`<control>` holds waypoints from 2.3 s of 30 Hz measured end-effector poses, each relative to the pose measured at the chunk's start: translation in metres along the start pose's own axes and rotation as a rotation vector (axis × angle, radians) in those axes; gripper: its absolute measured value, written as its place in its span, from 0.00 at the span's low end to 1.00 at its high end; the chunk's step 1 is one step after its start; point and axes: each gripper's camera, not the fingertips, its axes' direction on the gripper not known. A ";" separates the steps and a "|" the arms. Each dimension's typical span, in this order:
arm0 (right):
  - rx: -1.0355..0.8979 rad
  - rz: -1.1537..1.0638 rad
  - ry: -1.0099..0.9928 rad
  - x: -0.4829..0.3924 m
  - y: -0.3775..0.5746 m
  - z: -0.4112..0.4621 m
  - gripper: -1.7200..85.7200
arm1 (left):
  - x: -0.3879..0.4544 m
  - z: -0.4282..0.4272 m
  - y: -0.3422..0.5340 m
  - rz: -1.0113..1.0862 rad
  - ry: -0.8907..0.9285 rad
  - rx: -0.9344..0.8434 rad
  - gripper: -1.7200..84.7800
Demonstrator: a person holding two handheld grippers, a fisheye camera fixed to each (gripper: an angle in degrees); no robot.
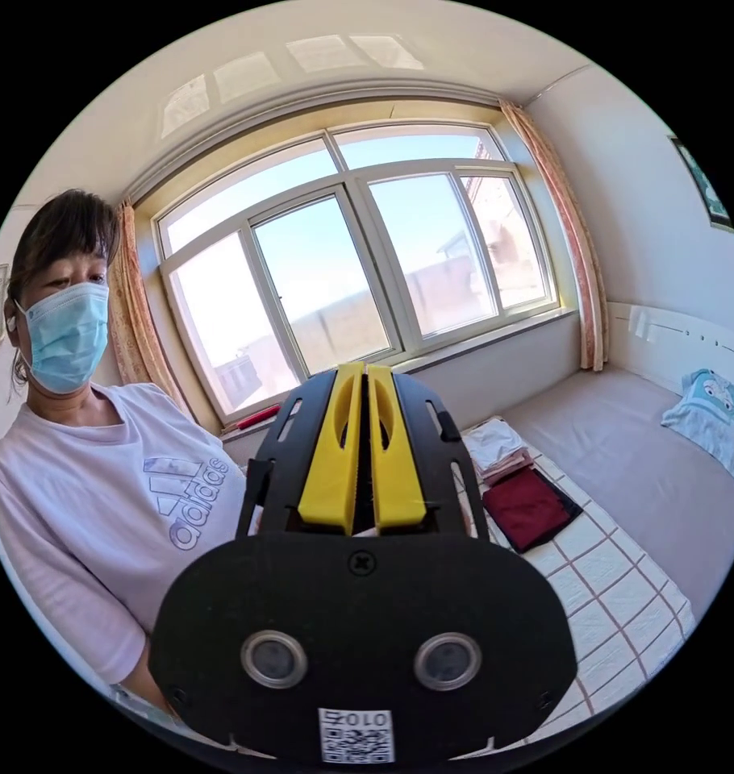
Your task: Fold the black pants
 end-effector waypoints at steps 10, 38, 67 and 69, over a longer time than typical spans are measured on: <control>0.074 0.171 0.097 0.064 0.022 0.004 0.06 | -0.063 -0.002 -0.016 -0.033 1.126 0.302 0.05; 0.028 0.279 -0.007 0.044 0.082 0.095 0.11 | -0.079 -0.068 -0.056 -0.130 0.713 0.657 0.03; -0.117 -0.316 0.376 -0.104 -0.094 0.163 0.05 | 0.068 -0.063 -0.077 0.166 -0.148 0.204 0.17; -0.158 -0.341 0.252 -0.107 -0.087 0.167 0.04 | 0.080 -0.073 -0.077 0.197 -0.280 0.222 0.17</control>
